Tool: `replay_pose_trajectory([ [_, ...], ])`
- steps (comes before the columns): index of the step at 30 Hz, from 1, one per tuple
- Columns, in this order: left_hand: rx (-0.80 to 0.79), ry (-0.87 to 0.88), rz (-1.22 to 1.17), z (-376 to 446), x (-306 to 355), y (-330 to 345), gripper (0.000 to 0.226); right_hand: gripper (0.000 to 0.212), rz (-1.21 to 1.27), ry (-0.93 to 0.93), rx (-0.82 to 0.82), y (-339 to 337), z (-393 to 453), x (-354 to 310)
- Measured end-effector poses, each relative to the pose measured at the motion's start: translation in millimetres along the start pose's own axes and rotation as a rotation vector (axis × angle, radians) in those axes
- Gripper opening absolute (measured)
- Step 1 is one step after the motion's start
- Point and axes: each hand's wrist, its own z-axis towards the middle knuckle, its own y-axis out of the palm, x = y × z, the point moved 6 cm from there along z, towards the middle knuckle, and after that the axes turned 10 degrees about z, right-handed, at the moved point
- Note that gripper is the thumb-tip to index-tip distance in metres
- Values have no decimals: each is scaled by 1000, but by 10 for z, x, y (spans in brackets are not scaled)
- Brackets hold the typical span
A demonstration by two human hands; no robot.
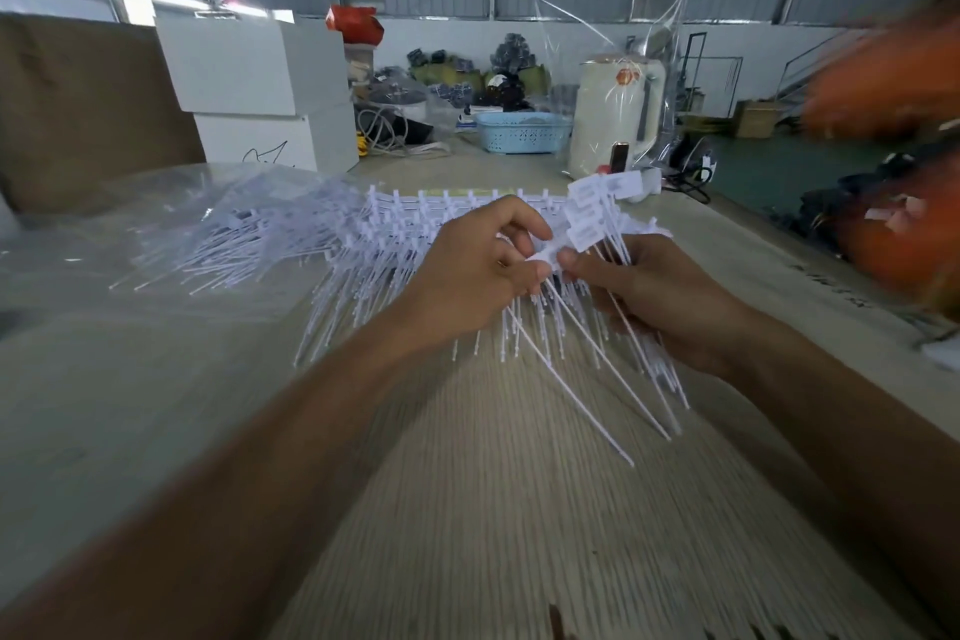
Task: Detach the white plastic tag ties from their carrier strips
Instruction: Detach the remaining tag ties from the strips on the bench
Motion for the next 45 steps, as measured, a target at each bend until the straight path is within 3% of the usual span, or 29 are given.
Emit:
replay_pose_trajectory([
  [5, 26, -74, 47, 28, -47, 37, 4, 21, 128, 10, 2, 9, 5, 10],
  [11, -9, -195, -83, 30, -130, 18, 12, 26, 222, -1, 43, 13, -8, -14],
  [15, -71, -138, -110, 3, -82, 54, 33, 31, 249, -52, 46, -9, -22, -55],
  [17, -90, -146, -181, -3, -63, 62, 33, 43, 267, -97, 23, -9, -34, -90],
  [20, -129, -216, -344, 4, -86, 49, 30, 44, 285, -152, -44, 22, -55, -138],
  [26, -227, -326, -517, -17, -144, 82, 34, 46, -14, -281, -88, 53, -118, -235],
  [30, -295, -389, -455, -40, -200, 121, 37, 32, -210, -378, -110, 61, -163, -306],
  [34, -388, -421, -435, -84, -212, 173, 43, 42, -339, -463, -141, 98, -202, -386],
  [37, -310, -359, -308, -44, -182, 114, 43, 40, -339, -443, -91, 55, -136, -342],
  [40, -178, -208, -21, 15, -88, -4, 37, 41, -446, -416, 28, 5, -60, -275],
  [42, -128, -104, 185, 54, -14, -32, 41, 41, -573, -468, 96, 12, -38, -294],
  [45, -107, -56, 290, 83, 5, -39, 40, 50, -729, -602, 201, 51, -52, -320],
])
